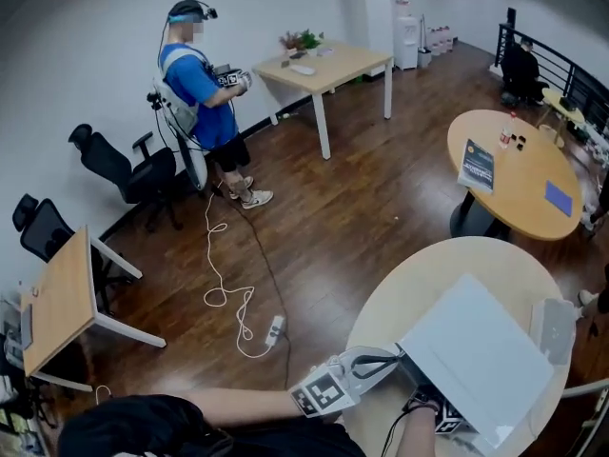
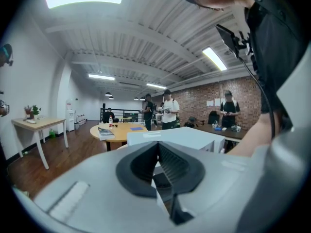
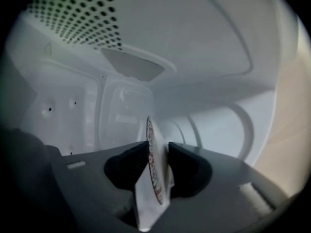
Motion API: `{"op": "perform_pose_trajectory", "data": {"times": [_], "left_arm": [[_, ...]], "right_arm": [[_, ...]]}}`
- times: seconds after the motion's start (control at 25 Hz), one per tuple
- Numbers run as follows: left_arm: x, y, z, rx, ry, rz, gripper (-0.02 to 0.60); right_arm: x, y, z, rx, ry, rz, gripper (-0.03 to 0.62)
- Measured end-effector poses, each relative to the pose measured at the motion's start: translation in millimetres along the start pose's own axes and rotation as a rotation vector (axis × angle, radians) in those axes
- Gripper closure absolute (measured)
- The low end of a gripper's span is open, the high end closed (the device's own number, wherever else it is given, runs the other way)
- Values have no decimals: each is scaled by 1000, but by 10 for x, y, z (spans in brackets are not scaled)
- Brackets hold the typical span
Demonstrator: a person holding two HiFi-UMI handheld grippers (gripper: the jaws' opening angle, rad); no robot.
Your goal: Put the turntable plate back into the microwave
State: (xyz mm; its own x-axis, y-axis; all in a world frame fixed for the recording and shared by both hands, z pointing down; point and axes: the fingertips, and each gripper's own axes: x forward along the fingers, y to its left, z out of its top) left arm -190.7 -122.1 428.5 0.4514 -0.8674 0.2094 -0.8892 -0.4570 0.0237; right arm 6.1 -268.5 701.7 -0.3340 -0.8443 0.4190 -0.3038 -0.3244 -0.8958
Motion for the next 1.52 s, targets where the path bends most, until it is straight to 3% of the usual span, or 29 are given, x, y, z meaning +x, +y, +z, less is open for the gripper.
{"op": "perform_pose_trajectory", "data": {"times": [0.16,0.28,0.4,0.64,0.72,0.88,1.04,1.2,1.24,1.4,1.52], "left_arm": [[-70,-8,28,-6,-3,-6,577],[-93,-99,-8,-3,-2,-4,577],[-197,-10,31,24,-16,56,577],[-380,-85,225,-36,-48,75,577],[-341,-188,205,-57,-57,32,577],[-202,-330,172,-8,-60,-25,577],[83,-558,111,-35,-52,-102,577],[147,-839,225,100,-70,-176,577],[118,-853,255,103,-81,-183,577],[276,-825,63,-34,-38,-208,577],[368,-833,-185,-107,24,-223,577]], "right_arm": [[-104,-40,-45,-36,5,-24,427],[-215,-55,-50,-42,22,5,427],[-139,-18,-215,-70,70,47,427],[-732,198,-404,-152,132,61,427],[-1003,183,-430,-232,150,63,427],[-1373,284,-519,-411,229,116,427],[-1747,396,-291,-666,224,177,427],[-2076,621,-121,-999,147,187,427],[-2124,702,-128,-1083,127,193,442],[-2397,958,-146,-1357,50,235,592],[-2541,1090,-182,-1422,7,256,592]]}}
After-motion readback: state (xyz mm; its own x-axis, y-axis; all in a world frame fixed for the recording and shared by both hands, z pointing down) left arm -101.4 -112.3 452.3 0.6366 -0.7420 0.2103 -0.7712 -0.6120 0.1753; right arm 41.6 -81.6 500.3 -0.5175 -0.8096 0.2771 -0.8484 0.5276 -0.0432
